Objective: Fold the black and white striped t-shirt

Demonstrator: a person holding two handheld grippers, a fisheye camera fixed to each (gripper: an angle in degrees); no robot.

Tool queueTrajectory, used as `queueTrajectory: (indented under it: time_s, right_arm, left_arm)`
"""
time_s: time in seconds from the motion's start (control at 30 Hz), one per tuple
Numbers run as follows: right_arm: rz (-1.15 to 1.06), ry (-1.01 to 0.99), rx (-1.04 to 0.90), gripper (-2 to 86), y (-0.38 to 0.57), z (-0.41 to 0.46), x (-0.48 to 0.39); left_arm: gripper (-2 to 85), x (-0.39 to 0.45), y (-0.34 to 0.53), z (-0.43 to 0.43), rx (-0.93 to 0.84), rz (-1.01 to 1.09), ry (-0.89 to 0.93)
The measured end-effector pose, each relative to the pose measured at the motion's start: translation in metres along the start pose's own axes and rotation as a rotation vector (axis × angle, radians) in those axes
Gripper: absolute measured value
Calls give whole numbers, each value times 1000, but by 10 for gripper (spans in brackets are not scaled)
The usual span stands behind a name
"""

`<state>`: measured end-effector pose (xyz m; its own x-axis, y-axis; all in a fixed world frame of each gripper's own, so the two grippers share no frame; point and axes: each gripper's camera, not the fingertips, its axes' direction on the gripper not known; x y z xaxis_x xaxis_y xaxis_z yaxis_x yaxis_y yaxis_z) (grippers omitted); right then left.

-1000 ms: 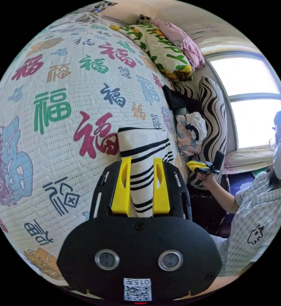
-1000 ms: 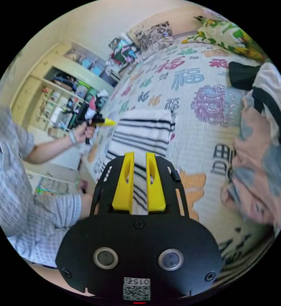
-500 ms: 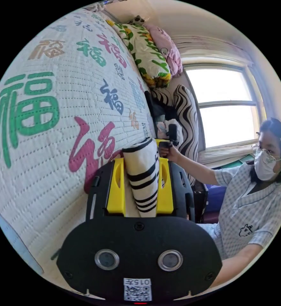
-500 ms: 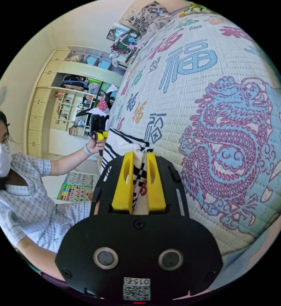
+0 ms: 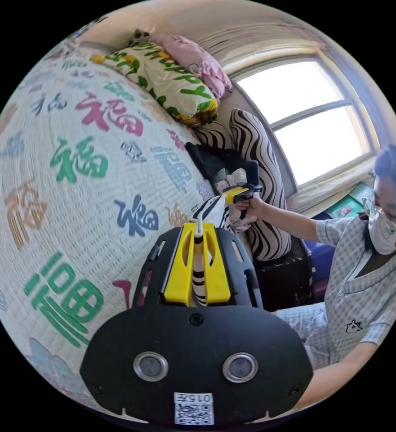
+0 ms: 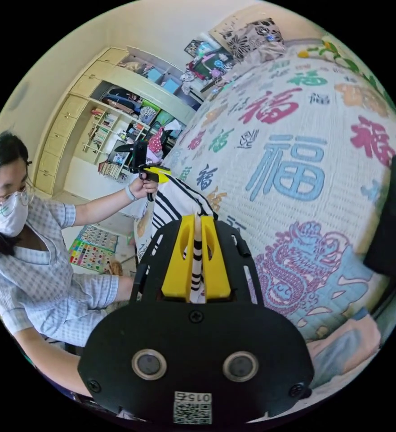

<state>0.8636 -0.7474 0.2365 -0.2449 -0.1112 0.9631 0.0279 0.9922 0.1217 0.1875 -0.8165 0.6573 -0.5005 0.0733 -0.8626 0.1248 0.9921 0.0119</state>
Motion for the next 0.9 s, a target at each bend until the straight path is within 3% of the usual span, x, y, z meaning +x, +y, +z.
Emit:
queueTrajectory:
  time_s: [0.33, 0.6, 0.9]
  right_arm:
    - [-371, 195, -228, -2, 65, 27, -114]
    - [-359, 269, -444, -5, 120, 102, -135]
    - [-139, 251, -542, 21, 143, 127, -125]
  left_arm:
    - [7, 159, 95, 5, -103, 398, -171]
    - [9, 194, 180, 67, -341, 294, -219]
    - [40, 209, 213, 89, -433, 180, -304]
